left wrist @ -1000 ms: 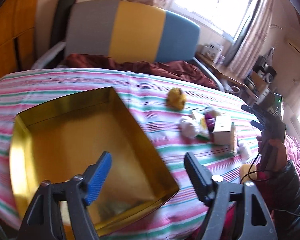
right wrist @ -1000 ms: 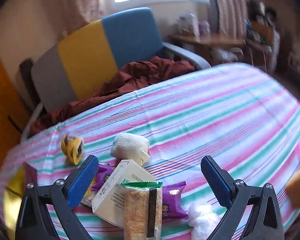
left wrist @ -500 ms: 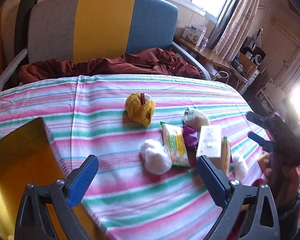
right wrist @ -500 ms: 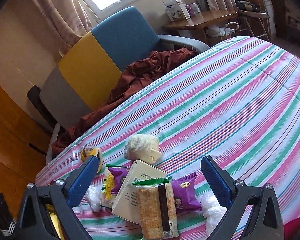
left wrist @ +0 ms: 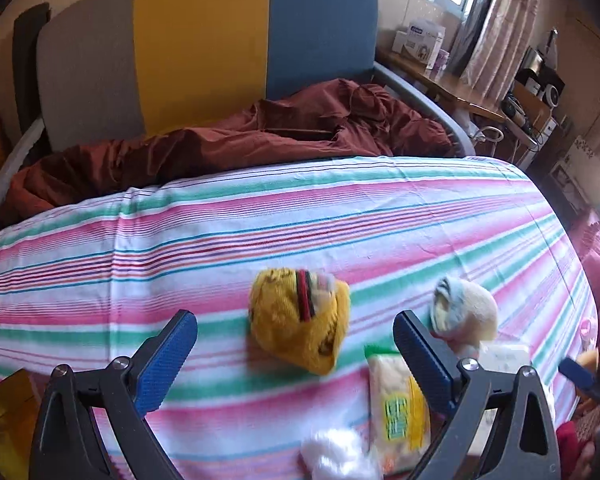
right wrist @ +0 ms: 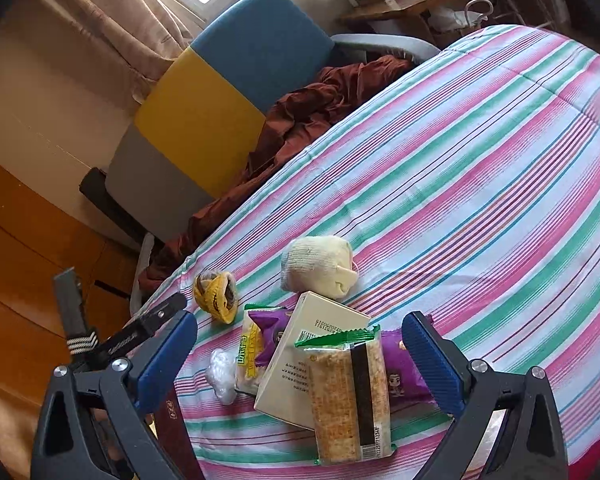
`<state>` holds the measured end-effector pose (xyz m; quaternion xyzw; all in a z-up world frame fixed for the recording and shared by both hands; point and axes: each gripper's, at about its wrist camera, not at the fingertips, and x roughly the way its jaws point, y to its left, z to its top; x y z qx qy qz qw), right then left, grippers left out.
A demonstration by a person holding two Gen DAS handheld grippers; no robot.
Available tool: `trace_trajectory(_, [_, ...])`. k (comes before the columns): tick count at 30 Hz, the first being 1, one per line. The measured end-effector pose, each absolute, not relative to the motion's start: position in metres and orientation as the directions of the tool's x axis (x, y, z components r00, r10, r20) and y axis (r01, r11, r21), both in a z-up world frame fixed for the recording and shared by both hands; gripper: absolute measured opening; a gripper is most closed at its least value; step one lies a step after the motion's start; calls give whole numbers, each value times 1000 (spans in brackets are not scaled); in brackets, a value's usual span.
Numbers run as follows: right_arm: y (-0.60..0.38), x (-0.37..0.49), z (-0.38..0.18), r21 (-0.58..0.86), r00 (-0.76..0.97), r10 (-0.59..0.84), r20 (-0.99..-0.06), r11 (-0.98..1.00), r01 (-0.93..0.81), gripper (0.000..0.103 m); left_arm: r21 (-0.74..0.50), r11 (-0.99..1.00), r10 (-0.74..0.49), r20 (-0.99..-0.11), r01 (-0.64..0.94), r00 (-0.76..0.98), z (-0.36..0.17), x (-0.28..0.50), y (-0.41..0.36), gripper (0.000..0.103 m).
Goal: Organize objects
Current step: 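Move the left gripper to the yellow knitted toy and the right gripper to the plastic bag, then grasp the yellow knitted toy with the left gripper while the right gripper grasps the white plastic bag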
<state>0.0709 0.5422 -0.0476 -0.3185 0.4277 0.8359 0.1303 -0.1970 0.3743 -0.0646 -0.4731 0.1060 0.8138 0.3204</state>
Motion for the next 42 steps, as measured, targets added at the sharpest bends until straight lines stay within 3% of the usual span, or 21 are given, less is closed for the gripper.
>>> trace_trajectory(6, [547,72,-49,648,-771,-66,-633,-590,-482,103,-120,-780,377,-873,-614,-309,-99,-219,396,99])
trace_trajectory(8, [548,72,-48,644,-772,-54,-633,-591,-487,103,-143,-789,365,-891,-597,-269,-114,-225,397,71])
trace_trajectory(10, [549,72,-47,632,-769,-39,-639,-595,-495,103,-125,-800,362,-880,-587,-306,-114,-223,393,54])
trace_trajectory(12, [550,71,-48,625,-763,-36,-645,-599,-500,103,-149,-797,373,-883,-585,-283,-110,-221,389,48])
trace_trajectory(19, [551,69,-49,587,-740,-13,-673,-617,-524,103,-176,-776,460,-815,-605,-352,-56,-169,345,47])
trace_trajectory(25, [555,66,-53,564,-720,0,-694,-621,-544,103,-276,-727,556,-774,-629,-303,-33,-105,292,48])
trace_trajectory(33, [524,46,-45,501,-724,-41,-689,-748,-434,102,-241,-718,578,-730,-653,-365,-15,-45,216,48])
trace_trajectory(35, [503,38,-43,431,-706,-35,-708,-814,-391,98,-233,-736,569,-721,-636,-395,-14,-41,194,48])
trace_trajectory(40, [451,22,-45,287,-656,-30,-754,-913,-289,66,-223,-795,529,-710,-564,-465,-14,-38,137,48])
trace_trajectory(42, [436,17,-43,272,-649,-34,-760,-924,-269,65,-229,-815,515,-707,-531,-484,-16,-39,117,48])
